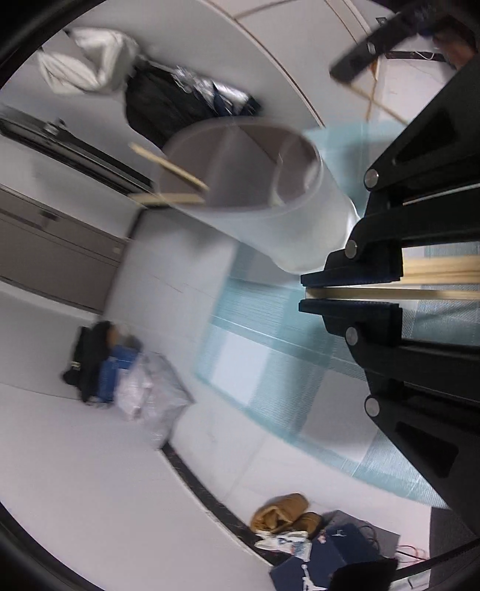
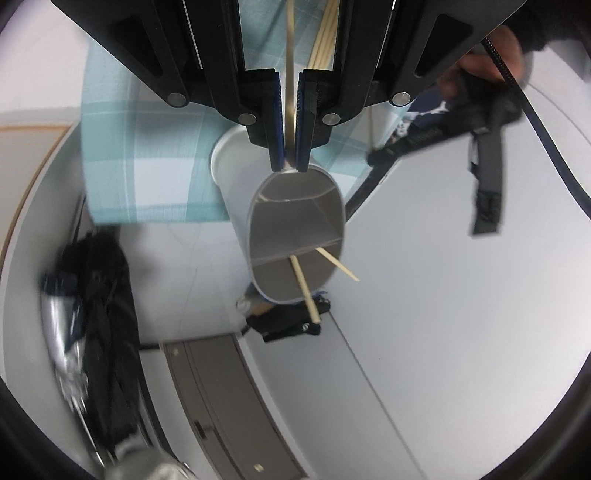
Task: Organize utensils
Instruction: 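Lower the chopstick into the white caddy with the right gripper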
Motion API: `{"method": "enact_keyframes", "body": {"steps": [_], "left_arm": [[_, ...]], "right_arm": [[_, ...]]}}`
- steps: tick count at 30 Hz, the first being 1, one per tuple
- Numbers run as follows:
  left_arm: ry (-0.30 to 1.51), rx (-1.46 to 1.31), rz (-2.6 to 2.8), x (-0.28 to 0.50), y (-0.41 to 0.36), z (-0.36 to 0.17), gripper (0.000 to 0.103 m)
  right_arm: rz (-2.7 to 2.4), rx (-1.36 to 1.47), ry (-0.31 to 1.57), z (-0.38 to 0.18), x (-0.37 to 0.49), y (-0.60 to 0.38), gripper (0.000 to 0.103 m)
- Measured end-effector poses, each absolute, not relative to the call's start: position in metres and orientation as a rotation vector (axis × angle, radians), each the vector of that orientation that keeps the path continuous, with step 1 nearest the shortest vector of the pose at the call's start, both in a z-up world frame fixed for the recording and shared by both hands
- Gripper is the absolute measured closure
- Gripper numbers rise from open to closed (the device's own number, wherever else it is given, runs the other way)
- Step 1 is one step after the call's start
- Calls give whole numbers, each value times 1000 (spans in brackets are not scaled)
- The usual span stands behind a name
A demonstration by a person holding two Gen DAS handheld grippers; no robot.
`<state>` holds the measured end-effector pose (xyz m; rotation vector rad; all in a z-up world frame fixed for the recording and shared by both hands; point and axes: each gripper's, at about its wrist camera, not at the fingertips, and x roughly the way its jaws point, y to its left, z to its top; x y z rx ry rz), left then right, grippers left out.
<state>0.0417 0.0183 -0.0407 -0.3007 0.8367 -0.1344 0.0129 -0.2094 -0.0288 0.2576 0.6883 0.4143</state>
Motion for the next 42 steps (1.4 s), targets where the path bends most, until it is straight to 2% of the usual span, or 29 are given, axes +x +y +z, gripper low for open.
{"method": "enact_keyframes", "body": {"steps": [10,29,42], "left_arm": [[682,-179,-215,7,5,5,100],[712,-46,-249,-17,0,20,100],[669,-62,-275,-11,1,62,100]], "right_arm": [[400,166,641,-21,-9,-192,98],[386,189,583,-9,-27,-189,98],[432,240,528,15,-24,-192,98]]}}
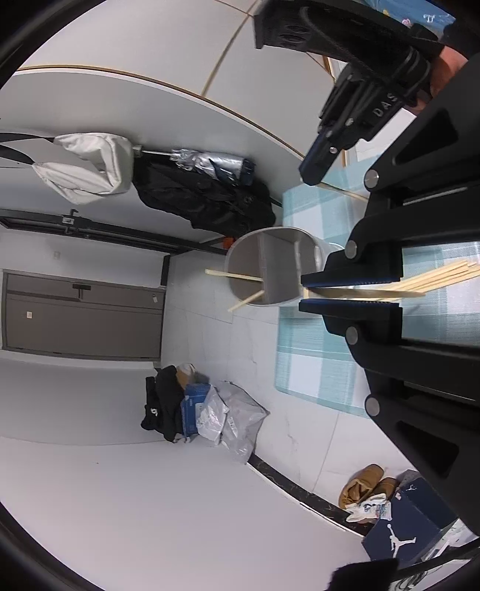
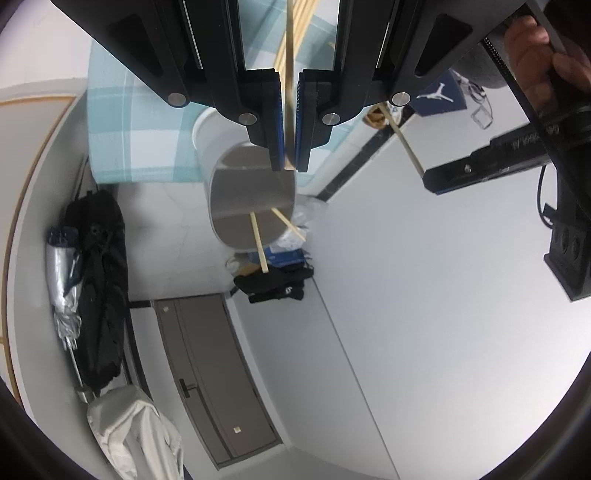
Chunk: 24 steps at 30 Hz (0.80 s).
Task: Organize utensils
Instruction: 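Lower the chopstick into the white caddy with the right gripper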
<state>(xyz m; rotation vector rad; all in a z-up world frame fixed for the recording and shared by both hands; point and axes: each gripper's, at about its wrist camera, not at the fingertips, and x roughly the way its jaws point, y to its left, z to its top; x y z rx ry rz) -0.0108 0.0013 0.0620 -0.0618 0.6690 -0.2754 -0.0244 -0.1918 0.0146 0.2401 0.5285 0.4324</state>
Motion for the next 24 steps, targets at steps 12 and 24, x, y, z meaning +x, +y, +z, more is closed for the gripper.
{"method": "enact_keyframes", "body": {"steps": [12,24], "left_arm": [[609,-82,-343,18,-6,108,100],[553,-160,-364,88,-2,149,100]], "right_arm": [[462,253,438,76,-5,-202,98],[457,173,360,140,72,-200,98]]}}
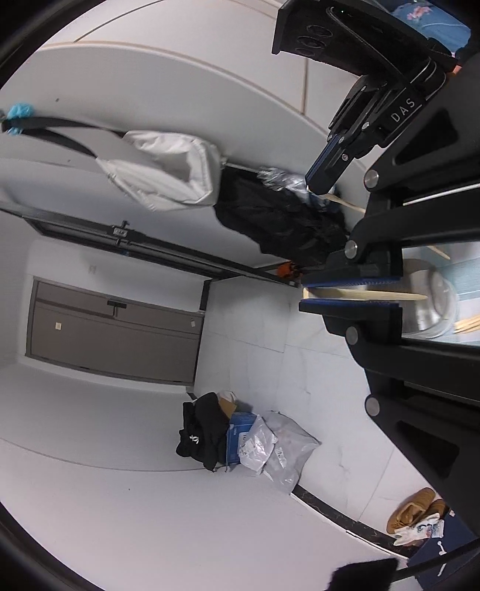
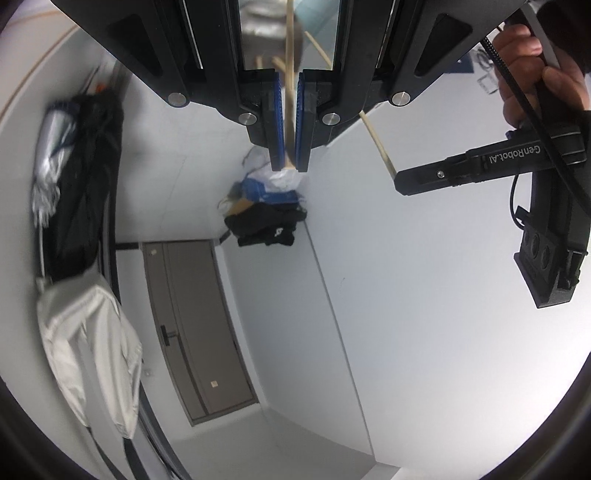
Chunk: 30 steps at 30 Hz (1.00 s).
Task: Organize utensils
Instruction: 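Lower the chopstick into the white caddy with the right gripper, then open the right gripper and withdraw it from the caddy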
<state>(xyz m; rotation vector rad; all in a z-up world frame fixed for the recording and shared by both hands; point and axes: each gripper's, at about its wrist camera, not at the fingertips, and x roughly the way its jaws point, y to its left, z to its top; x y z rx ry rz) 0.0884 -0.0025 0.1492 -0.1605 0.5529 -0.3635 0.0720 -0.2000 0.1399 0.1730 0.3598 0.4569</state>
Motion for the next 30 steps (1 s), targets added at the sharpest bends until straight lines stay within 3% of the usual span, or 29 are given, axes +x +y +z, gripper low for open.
{"method": "enact_keyframes", "body": {"steps": [8,15,30], "left_arm": [[536,-145,-345,125,-9,135,100],[567,-155,-355,149,-8,106,100],[681,-146,-419,157,-12,72,100]], "right_arm": [[400,121,291,144,117,-193,98],[386,77,290,114,146,-178,98],[467,15,338,68,143,-173,98]]}}
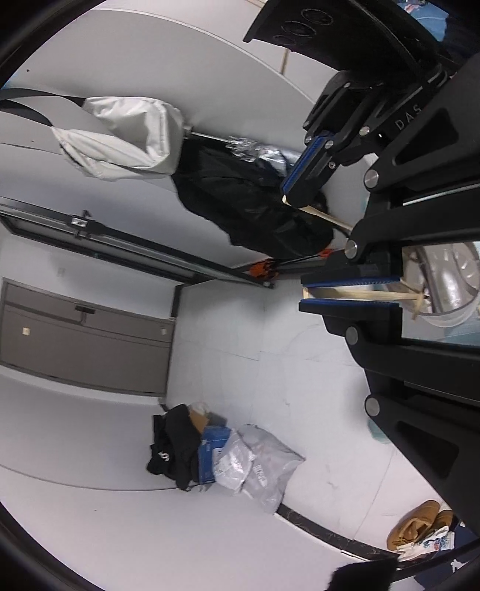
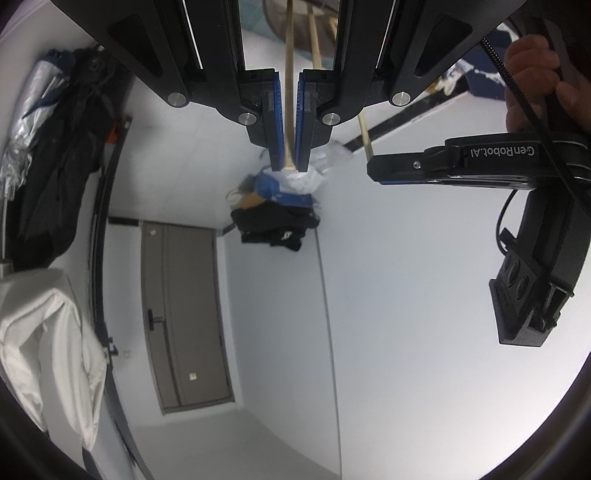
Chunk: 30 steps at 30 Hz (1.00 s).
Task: Organize utensils
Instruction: 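Open the right gripper and withdraw it from the caddy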
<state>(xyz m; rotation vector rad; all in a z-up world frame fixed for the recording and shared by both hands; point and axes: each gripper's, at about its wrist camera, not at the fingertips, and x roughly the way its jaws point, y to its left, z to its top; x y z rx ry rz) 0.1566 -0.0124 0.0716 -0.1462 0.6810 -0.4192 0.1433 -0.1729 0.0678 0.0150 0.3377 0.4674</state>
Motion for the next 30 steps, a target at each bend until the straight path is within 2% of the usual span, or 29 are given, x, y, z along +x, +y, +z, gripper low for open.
{"method": "enact_keyframes", "body": {"steps": [6,7,9,11,14,18,20,24,25,27,30], "left_arm": [[735,-141,-385,154,-10,70,99],[735,-144,-378,153,-9,71,96],[728,-143,-352,147,-6,75,84],[704,-151,-314,139,1,79,65],[678,-171,-271,125,11,84,51],[656,-185,-211,106,19,89,41],[643,-183,-180,98,19,90,31],[607,-158,-150,74,17,91,26],[606,-155,-146,69,16,90,22],[603,-152,-137,60,15,89,20],[593,-155,-132,46,16,89,20]], "right_arm": [[540,19,438,51,137,-171,95],[544,26,460,48,136,-170,92],[541,32,493,44,131,-170,88],[529,37,494,45,122,-174,88],[514,68,486,50,106,-181,77],[494,96,456,61,87,-188,66],[486,100,443,67,75,-189,60],[474,95,417,76,48,-187,51],[464,90,413,78,43,-186,46],[431,78,408,79,32,-186,39],[406,79,403,81,13,-186,38]]}}
